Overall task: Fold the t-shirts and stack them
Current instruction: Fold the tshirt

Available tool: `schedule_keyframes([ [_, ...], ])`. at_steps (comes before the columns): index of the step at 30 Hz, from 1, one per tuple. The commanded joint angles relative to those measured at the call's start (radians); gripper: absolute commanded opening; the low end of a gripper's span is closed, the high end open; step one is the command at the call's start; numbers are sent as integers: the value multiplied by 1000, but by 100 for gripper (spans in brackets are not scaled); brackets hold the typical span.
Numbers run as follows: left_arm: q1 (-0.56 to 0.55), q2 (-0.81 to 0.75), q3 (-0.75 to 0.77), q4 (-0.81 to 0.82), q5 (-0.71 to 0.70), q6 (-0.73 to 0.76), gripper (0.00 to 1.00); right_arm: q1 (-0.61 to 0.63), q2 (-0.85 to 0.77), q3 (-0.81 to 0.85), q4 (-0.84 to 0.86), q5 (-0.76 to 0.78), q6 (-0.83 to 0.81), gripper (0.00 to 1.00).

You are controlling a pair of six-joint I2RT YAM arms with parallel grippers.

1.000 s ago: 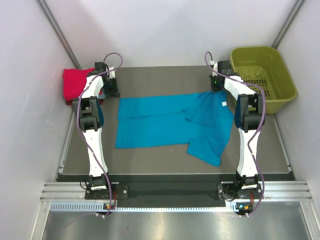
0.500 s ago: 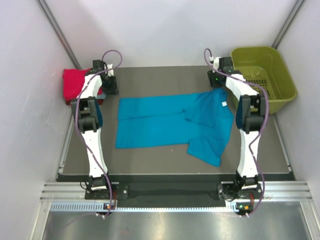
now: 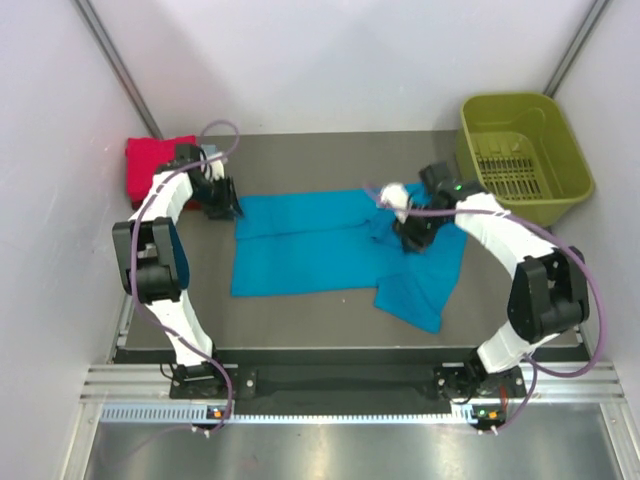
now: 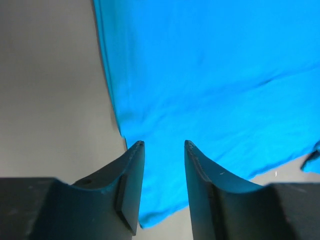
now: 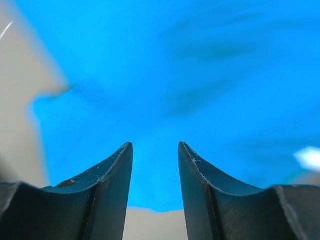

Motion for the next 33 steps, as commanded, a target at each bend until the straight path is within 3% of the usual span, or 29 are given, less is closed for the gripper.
schedule_keyframes([
  [1,5,-33,-86,-3,28,-54,43,76,-46,-111,-259,-71,-177,42],
  [5,3,-59,-89,-6,23,-50,44,151,-107,-204,-352,-55,-222,40],
  [17,3,-109,-135,6,5,-67,44,304,-304,-470,-351,53,-243,38],
  [33,3,-120,-129,9,-8,-79,44,382,-201,-582,-172,188,-208,37],
])
